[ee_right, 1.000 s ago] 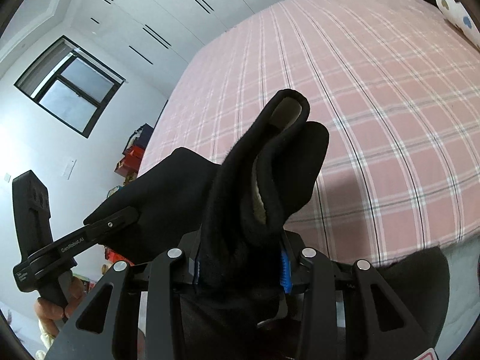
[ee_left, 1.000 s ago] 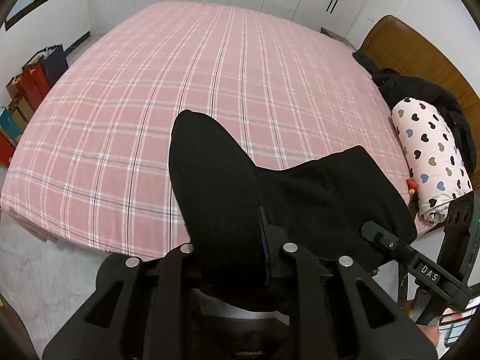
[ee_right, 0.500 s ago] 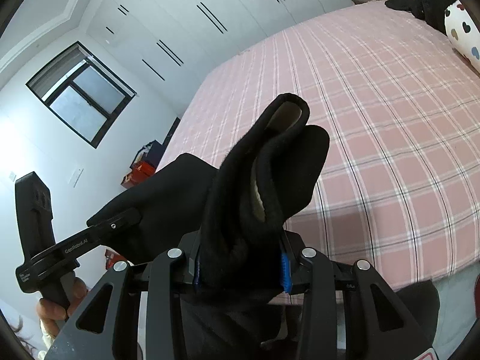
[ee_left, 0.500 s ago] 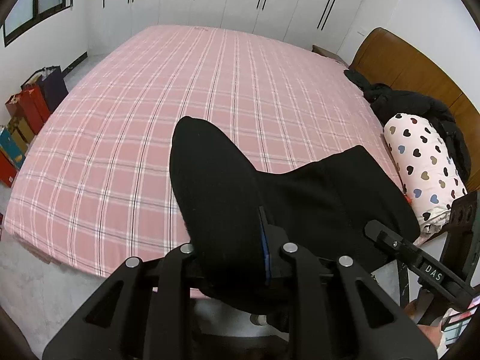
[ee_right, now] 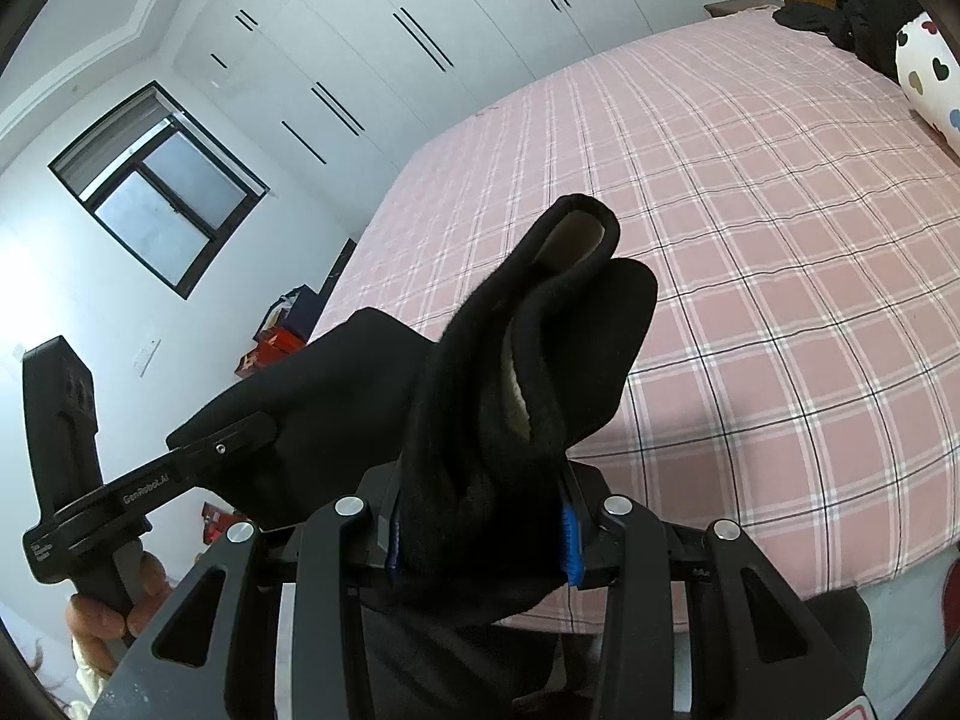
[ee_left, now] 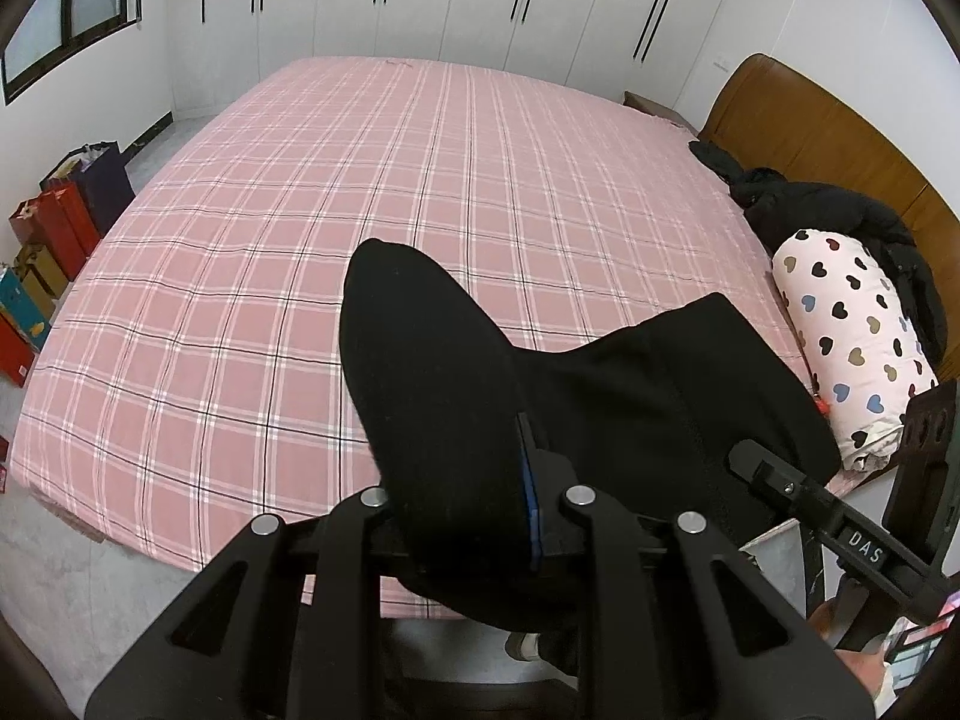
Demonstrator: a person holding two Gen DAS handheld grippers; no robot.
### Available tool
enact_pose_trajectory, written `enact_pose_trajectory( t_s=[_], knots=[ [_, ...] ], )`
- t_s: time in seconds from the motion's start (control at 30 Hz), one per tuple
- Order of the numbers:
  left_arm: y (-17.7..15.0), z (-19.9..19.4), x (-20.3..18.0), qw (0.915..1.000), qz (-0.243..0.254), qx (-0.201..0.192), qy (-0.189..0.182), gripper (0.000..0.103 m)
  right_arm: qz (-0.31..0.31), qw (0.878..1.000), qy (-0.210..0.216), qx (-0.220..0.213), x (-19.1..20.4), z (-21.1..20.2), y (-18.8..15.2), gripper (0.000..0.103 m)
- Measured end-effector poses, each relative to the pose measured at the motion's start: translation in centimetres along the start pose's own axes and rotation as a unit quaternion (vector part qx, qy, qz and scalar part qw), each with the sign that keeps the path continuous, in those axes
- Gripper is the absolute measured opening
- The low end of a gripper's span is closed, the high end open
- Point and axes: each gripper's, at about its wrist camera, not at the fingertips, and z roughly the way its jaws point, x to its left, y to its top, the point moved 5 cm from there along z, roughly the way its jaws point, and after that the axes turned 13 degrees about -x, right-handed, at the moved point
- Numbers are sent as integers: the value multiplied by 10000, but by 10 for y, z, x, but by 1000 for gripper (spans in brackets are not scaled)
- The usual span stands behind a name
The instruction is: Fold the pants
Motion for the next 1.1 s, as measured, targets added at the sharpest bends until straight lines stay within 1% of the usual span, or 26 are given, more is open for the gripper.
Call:
enact_pose_trajectory(
  t_s=[0.27,0.43,0.53,0.63,0.73,0.8,0.9,0.97,1.0,1.03,1.07,1.1],
  knots=[
    [-3,12,3,9999,-73,117,-25,21,70,9999,-80,80,-9,8,-3,37],
    [-15,30,5,9994,-56,334,1,21,152,9994,-189,266,-21,21,-16,36],
    [-17,41,5,9993,-16,386,6,21,172,9990,-259,307,-30,30,-18,36],
    [-13,50,5,9996,53,279,-51,21,112,9995,-279,130,-36,35,-10,36],
    [-7,63,7,9998,67,19,-179,21,133,9995,-277,-69,-48,43,-4,36],
    [-4,76,8,9997,94,-76,-223,21,196,9992,-320,-132,-57,56,4,36],
    [13,99,5,9990,186,-236,-330,21,89,9990,-319,-284,-59,73,21,37],
    [17,116,5,9989,257,-251,-291,22,50,9989,-416,-233,-70,91,25,40],
    [15,127,8,9991,268,-213,-252,23,128,9982,-568,-137,-86,105,21,44],
    [5,144,15,9996,207,-64,-176,24,181,9976,-657,-87,-95,111,16,46],
    [-9,163,22,9996,145,197,-126,28,286,9958,-866,106,-117,124,4,51],
    [-27,182,32,9987,38,506,-81,31,342,9937,-1045,234,-132,129,-5,54]
  ],
)
